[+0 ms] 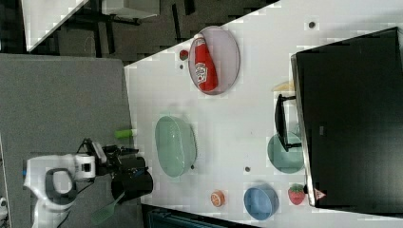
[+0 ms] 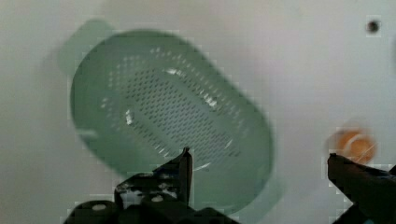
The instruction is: Drag strainer left to right.
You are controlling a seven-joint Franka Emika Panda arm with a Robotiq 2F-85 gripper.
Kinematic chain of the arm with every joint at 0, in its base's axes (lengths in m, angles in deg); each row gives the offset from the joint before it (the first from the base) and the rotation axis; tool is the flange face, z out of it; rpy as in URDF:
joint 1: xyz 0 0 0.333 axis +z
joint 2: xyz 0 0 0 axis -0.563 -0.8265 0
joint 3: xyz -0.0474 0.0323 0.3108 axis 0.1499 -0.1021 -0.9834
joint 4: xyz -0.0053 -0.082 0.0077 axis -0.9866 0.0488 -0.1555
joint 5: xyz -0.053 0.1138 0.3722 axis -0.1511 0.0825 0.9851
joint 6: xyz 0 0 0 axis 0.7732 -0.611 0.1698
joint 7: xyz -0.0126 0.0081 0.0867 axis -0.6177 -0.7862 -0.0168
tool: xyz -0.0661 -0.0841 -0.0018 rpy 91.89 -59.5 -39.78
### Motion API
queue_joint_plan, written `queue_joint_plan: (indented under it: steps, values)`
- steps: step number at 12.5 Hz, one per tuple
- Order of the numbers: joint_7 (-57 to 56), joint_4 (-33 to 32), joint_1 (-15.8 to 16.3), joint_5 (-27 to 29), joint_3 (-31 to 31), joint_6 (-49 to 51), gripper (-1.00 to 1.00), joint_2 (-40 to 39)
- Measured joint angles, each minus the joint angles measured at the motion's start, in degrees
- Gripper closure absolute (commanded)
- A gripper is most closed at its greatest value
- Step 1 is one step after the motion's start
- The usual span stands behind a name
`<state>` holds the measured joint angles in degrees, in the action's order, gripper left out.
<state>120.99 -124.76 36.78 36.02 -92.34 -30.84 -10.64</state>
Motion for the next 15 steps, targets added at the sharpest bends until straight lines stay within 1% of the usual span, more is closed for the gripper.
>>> queue_joint_plan:
  steps: [2, 5, 6, 7, 8, 10, 11, 13, 15]
  values:
    - [9.3, 1.1, 0.5, 0.3, -1.3, -5.7, -1.0, -7.1]
    - [19.9, 0.7, 0.3, -2.1, -0.7, -10.8, -1.0, -14.7]
    - [23.3, 0.2, 0.8, -4.2, 0.4, -12.8, -1.0, -16.1]
    - [26.8, 0.4, 0.7, -6.5, 0.9, -15.2, -1.0, -18.1]
    - [29.9, 1.0, 0.4, -7.6, 0.8, -16.4, -1.0, -20.3]
    - [34.8, 1.1, 0.1, -9.0, 1.0, -22.3, -1.0, -24.3]
    - [36.1, 1.0, 0.8, -9.4, 2.0, -24.1, -1.0, -25.9]
    - [38.7, 0.3, 1.2, -12.3, 2.9, -25.2, -1.0, -28.1]
    - [40.3, -1.1, 2.2, -11.7, 4.8, -26.1, -1.0, -29.4]
